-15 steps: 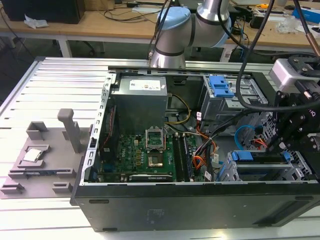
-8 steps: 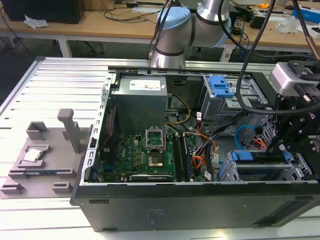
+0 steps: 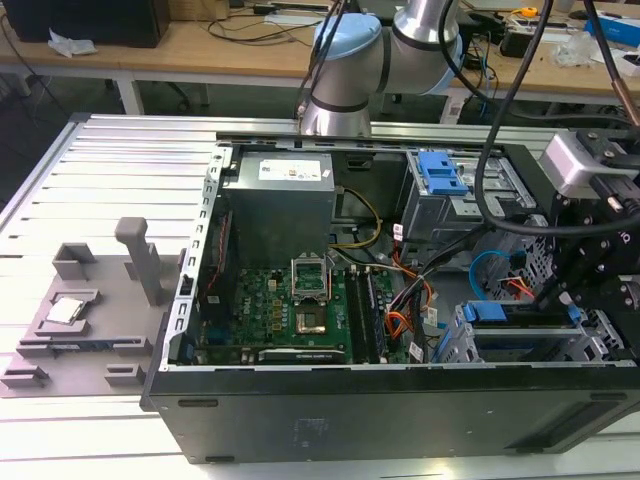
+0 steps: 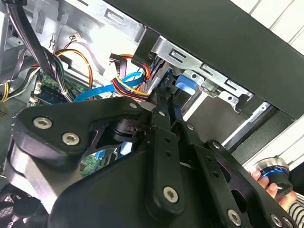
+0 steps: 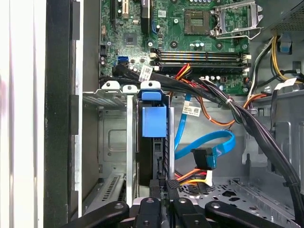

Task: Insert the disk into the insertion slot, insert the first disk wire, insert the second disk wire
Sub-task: 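Insert the first disk wire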

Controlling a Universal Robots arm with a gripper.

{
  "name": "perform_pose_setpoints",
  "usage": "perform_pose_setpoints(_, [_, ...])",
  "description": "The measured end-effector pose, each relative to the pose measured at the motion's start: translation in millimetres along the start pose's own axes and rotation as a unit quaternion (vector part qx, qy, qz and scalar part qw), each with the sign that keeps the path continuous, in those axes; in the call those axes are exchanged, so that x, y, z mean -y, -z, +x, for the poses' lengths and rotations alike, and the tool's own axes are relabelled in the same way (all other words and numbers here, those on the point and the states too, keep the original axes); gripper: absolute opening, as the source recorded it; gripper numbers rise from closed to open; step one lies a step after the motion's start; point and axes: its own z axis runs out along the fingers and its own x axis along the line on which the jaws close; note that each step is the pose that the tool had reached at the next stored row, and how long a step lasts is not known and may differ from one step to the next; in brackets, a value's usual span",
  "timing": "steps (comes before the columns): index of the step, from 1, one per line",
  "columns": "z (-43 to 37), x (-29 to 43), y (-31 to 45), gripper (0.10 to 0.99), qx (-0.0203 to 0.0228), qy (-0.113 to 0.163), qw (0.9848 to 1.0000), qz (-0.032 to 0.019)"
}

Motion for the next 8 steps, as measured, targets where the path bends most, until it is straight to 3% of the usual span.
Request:
perform_pose_setpoints(4, [-0.1,0.2,-0.6,0.165,0.0003,0.000,1.0000,0.0001])
perform_pose_setpoints(5, [0.0,0.2,-0.8,0.239,0.0002,0.000,1.0000,-0.0001])
perform_pose_setpoints(8, [-0.1,-0.2,6.6,0.239,-0.0004,0.000,1.0000,0.0000])
